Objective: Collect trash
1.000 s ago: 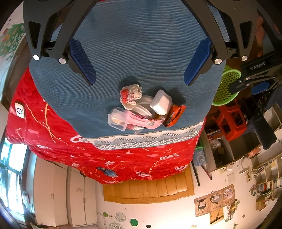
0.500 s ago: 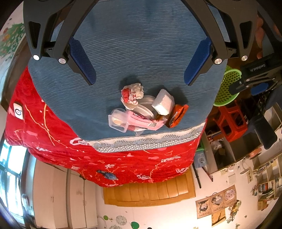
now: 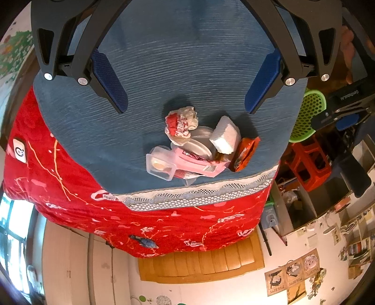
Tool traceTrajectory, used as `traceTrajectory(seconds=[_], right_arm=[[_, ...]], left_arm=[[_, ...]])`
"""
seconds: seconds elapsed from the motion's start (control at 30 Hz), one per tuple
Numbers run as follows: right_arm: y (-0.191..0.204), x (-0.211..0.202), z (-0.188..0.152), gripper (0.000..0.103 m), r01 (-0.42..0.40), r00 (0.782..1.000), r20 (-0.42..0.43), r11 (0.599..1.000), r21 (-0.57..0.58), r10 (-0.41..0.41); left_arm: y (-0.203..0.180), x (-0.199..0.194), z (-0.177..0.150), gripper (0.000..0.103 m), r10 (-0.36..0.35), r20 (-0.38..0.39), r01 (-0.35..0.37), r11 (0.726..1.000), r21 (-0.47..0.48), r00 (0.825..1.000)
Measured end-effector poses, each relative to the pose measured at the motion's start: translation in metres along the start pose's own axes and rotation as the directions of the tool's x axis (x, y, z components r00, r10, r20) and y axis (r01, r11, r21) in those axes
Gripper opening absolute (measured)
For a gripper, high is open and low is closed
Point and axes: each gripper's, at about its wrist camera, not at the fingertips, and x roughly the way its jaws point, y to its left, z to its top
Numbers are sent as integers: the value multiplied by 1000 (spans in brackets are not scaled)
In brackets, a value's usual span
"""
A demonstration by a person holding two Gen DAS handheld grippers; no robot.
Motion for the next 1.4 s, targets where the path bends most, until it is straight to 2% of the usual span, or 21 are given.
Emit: traceTrajectory(seconds=[0.53,0.87,1.2,1.3,1.4], right_arm=[[-13,55,16,98,-59,993,-103,995,-74,52],[-26,99,15,94,-93,980,-183,995,-43,84],[-25,126,14,81,-115,970,-221,993,-40,103],[-22,131,14,76,-122,967,-232,991,-47,108],[-19,133,13,68,-124,964,-243,990,-64,105]], left_arm=[[1,38,21,97,-21,-51,22,1000,17,998],[-13,67,37,97,-108,-93,114,992,55,990],[-49,105,62,96,-206,-143,226,962,149,968],[-59,119,68,95,-240,-170,268,948,169,956],[-70,134,72,84,-254,-203,292,937,190,946]])
